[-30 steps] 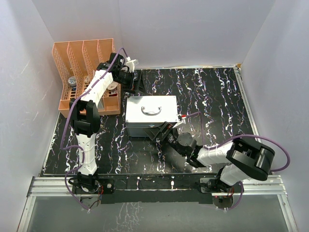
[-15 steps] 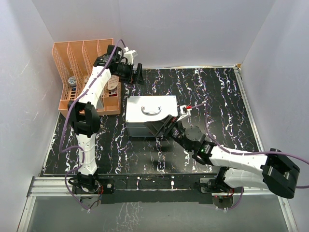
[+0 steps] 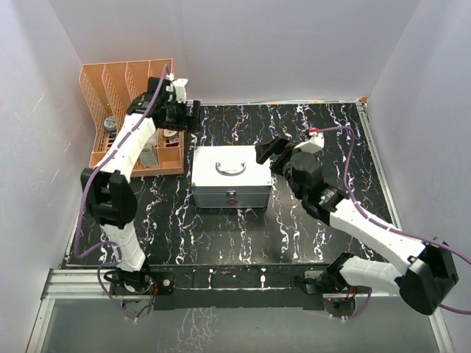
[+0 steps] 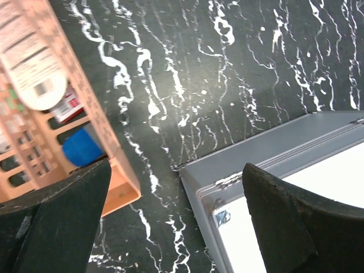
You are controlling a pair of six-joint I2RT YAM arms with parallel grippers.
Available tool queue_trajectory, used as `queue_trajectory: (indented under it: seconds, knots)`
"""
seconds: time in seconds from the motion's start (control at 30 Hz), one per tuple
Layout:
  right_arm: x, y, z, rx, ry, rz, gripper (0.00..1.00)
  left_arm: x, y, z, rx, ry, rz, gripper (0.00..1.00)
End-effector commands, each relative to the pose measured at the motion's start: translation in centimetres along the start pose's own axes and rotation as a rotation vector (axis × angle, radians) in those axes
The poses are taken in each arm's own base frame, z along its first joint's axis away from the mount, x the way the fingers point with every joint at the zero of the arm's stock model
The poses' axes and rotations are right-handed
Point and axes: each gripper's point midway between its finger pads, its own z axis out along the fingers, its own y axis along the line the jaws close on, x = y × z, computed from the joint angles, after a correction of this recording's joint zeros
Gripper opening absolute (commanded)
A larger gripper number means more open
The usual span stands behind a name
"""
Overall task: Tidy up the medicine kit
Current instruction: Reset both arms
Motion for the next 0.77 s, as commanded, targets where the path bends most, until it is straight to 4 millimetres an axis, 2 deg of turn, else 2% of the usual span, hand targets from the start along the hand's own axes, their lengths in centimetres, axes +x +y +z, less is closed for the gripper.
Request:
queue_trajectory:
  seconds: [0.0,0.17,0.33,0.53,0.73]
  knots:
    - [-0.5,-3.8,2.5,0.142,0.033,-0.141,0.98,-2.1,1.0,-4.6,-0.102,-0.177,0.024,0.99]
    - [-1.4,-7.4,5.0,0.214,0.022,-0.189,0.98,-0.2,3.0,-5.9,-0.235,-0.230,-0.028,0.99]
    - [-2.5,-10.0,6.5,0.252,0.024,-0.214,0.98,1.8,4.3,-6.4,-0.310,-0.254,-0.020,0.99]
    - [-2.7,-11.8,7.3,0.275,0.049,-0.213,0.98,2.9,5.0,-6.2,-0.338,-0.266,0.023,0.99]
    - [-2.0,-12.0,7.9,0.266,0.082,-0.190,0.98,3.1,5.4,-6.1,-0.360,-0.270,0.029,0.99]
